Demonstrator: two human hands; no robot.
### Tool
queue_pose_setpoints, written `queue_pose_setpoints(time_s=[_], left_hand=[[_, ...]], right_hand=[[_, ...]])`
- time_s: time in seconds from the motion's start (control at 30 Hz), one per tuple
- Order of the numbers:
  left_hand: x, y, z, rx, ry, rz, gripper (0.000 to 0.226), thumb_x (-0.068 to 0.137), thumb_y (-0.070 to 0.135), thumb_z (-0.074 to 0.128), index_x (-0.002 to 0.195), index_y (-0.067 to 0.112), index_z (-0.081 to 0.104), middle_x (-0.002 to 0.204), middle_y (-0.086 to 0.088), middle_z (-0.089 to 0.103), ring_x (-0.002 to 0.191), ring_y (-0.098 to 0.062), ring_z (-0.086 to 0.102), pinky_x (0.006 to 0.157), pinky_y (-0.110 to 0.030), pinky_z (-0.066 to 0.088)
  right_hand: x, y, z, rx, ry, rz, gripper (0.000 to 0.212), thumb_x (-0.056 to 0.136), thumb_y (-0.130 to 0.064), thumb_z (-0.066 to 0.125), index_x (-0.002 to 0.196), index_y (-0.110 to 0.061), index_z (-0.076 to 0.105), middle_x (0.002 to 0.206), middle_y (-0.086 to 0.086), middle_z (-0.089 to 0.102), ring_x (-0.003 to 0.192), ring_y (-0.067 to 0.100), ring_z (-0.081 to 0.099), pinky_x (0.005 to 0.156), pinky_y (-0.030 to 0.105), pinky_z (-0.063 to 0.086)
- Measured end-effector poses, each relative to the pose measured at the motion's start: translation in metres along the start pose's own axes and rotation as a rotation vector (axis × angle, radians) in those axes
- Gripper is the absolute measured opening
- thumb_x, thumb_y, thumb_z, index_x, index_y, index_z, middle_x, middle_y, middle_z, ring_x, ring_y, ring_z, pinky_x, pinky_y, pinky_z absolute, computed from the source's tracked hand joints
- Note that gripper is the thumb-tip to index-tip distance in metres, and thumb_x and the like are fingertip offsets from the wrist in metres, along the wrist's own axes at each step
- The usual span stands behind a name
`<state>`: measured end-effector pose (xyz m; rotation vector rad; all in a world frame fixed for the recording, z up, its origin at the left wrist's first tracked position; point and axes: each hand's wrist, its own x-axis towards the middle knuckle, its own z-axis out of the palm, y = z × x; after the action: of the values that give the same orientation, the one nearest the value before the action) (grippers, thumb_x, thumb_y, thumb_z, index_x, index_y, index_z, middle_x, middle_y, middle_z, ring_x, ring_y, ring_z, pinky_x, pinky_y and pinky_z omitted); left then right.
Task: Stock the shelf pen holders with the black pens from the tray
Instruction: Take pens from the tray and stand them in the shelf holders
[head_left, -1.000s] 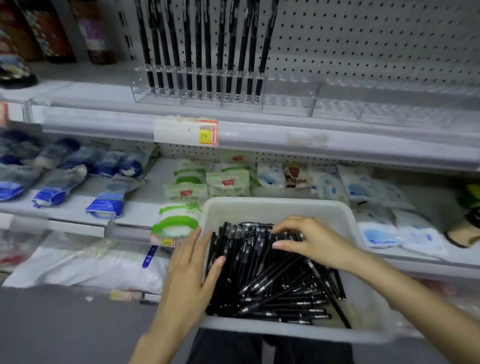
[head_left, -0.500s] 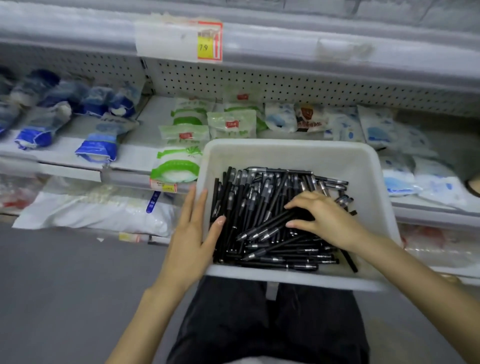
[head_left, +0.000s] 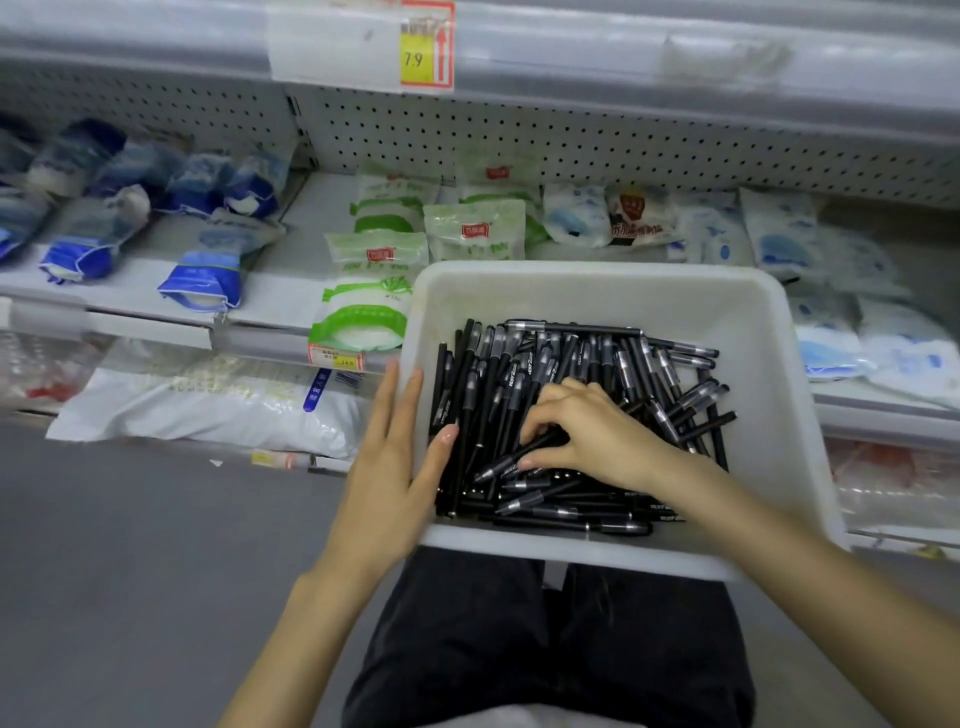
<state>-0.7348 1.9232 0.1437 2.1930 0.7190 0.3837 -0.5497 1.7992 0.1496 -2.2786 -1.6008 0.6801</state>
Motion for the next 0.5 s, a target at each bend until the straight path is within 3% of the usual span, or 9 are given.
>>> queue_pose_setpoints(time_s=[0.3,0.5], left_hand=[[0.0001,0.0003,0.0007,0.004,0.007,0.002,0.061,0.090,0.057,0.031,0.144,0.044,0.007,0.156,0.027,-0.009,0.133,0.023,-0.008,0.094,0.009,0.000],[0.0005,0.0001,0.0007,0.003,0.011,-0.002,0.064,0.088,0.059,0.030,0.146,0.043,0.009,0.155,0.029,-0.009,0.135,0.020,-0.008,0.096,0.007,-0.001]], right_hand=[[0.0101,-0.0049,0.0043,0.002,-0.089,0.007,0.021,0.080,-0.045,0.068,0.085,-0.026,0.061,0.082,-0.016,0.040,0.089,0.008,0.033,0.082,0.027,0.021],[0.0019,-0.0045,-0.0047,0.139,-0.162,0.026,0.017,0.085,-0.042,0.063,0.088,-0.026,0.057,0.092,-0.013,0.051,0.093,0.007,0.040,0.081,0.023,0.031]])
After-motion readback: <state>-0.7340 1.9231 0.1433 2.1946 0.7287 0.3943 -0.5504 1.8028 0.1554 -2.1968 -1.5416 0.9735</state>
